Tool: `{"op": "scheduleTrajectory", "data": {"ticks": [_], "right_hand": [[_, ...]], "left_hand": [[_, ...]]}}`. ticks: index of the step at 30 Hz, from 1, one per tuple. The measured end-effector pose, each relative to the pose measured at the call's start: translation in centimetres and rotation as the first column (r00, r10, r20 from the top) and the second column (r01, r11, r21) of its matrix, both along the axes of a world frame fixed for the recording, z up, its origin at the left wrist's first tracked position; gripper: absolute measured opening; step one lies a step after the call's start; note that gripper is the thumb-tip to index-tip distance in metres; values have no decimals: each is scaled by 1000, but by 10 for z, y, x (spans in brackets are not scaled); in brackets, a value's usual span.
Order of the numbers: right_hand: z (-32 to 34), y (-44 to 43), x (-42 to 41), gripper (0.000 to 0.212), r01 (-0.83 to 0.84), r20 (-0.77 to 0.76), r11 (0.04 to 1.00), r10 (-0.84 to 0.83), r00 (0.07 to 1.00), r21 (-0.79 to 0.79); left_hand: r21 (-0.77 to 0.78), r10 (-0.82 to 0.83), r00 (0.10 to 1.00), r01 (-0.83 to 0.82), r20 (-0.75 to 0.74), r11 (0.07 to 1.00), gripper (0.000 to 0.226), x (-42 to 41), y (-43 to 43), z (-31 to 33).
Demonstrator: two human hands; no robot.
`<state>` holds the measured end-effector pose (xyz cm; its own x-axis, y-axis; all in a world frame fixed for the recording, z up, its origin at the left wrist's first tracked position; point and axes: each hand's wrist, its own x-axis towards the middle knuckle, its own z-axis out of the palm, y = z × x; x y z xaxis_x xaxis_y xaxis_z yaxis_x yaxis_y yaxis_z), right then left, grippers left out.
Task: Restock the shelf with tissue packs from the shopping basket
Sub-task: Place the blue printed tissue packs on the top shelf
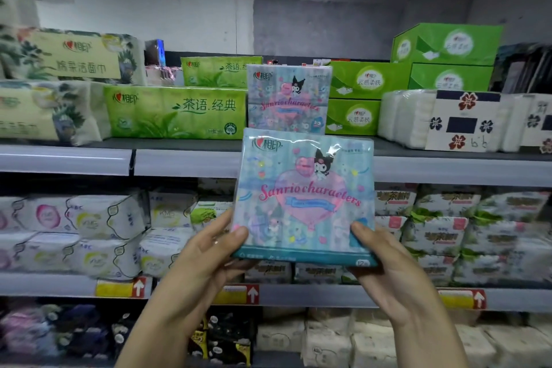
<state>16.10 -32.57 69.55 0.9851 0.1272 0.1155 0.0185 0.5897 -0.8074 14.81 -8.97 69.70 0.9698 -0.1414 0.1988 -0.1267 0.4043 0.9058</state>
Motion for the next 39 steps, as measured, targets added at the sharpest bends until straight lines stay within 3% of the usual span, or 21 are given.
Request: {"op": "scheduleTrajectory", "data": {"ticks": [2, 7, 9, 15, 18, 20, 23, 29, 39], "right_hand": [[1, 10, 0, 101, 8, -4, 999, -8, 1000, -54], [10, 15, 3, 73, 73, 61, 955, -57, 996, -289], [14, 11, 5, 80, 99, 110, 935, -65, 992, -340], [12, 6, 15, 92, 51, 50, 967, -40, 998, -250], [13, 10, 19, 80, 24, 47, 981, -15, 999, -191], [17, 11, 23, 74, 43, 69, 982, -30, 997, -183], [28, 9, 33, 81, 81, 105, 988, -67, 992, -134], [50, 8, 42, 40, 114, 197, 985, -88, 976, -127], [77, 11, 69, 64, 292, 330, 920, -199, 923, -263]], "left_hand": [[-10, 63, 998, -63, 7, 998, 103, 5, 5, 1], [-5, 104, 994, -104, 27, 995, 99, 15, 8, 2], [-20, 74, 997, -73, 35, 997, 92, 18, 9, 2], [-54, 7, 999, -4, 52, 999, 83, 27, 14, 6], [-35, -14, 998, 16, 68, 999, 80, 34, 16, 13], [7, -20, 995, 20, 100, 1000, 81, 41, 16, 23], [105, -45, 991, 32, 127, 994, 86, 49, 16, 43], [181, -77, 980, 44, 182, 983, 100, 61, 17, 70], [397, -104, 929, -49, 355, 916, 69, 107, 30, 111]]}}
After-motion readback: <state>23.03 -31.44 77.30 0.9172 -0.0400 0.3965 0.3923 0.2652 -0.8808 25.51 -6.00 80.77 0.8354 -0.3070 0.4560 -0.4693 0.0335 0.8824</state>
